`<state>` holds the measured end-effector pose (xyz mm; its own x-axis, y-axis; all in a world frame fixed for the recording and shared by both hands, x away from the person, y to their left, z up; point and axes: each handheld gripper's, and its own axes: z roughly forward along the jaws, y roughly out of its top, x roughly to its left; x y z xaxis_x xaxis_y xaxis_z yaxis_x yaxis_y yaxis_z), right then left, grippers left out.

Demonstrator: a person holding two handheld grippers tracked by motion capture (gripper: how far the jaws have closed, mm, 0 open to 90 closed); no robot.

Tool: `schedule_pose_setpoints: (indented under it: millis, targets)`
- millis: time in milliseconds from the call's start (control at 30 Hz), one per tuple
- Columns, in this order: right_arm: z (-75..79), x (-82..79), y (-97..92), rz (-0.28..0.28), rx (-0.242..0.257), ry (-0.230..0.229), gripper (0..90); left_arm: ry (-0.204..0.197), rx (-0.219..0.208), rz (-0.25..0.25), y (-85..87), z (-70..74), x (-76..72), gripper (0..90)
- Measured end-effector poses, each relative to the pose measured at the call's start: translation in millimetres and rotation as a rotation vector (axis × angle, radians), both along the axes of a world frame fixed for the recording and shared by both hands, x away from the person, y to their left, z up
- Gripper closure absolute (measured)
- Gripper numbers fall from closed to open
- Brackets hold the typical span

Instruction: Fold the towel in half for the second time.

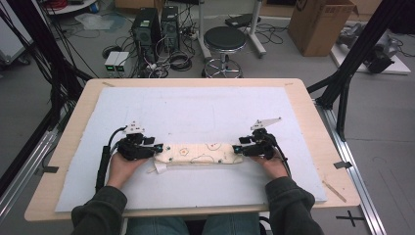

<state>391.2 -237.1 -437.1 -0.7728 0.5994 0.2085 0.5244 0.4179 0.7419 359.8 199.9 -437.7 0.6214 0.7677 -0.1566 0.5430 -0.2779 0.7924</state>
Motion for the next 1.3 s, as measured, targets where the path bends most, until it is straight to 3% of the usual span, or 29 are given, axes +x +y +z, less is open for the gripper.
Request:
schedule_pose_setpoints:
  millis: [133,333,567,700,900,1300]
  targets:
    - [-4.2,2.8,-1.2,-0.015,0.003,0.045,50.4,0.02,-0.007,0.001,-0.1,-2.3,1.4,53.0]
    - [-7.0,3.1,1.7,0.011,-0.001,0.057,62.3,0.06,0.01,-0.028,-1.9,-6.0,2.6,63.5]
    - [-6.5,1.5,4.6,0.053,-0.009,0.053,76.9,0.044,0.009,-0.042,-3.7,-4.6,0.6,77.7]
    - [-4.3,-0.3,5.3,0.058,-0.018,0.047,79.0,0.036,0.021,-0.045,-4.0,-2.9,-0.7,80.2]
    - [0.1,-1.9,6.0,0.068,-0.028,0.03,79.7,0.019,-0.001,-0.034,-2.2,0.8,-2.4,80.7]
    - [9.5,4.6,13.1,0.06,-0.031,0.011,79.9,-0.02,-0.003,-0.01,2.8,9.6,-3.1,81.2]
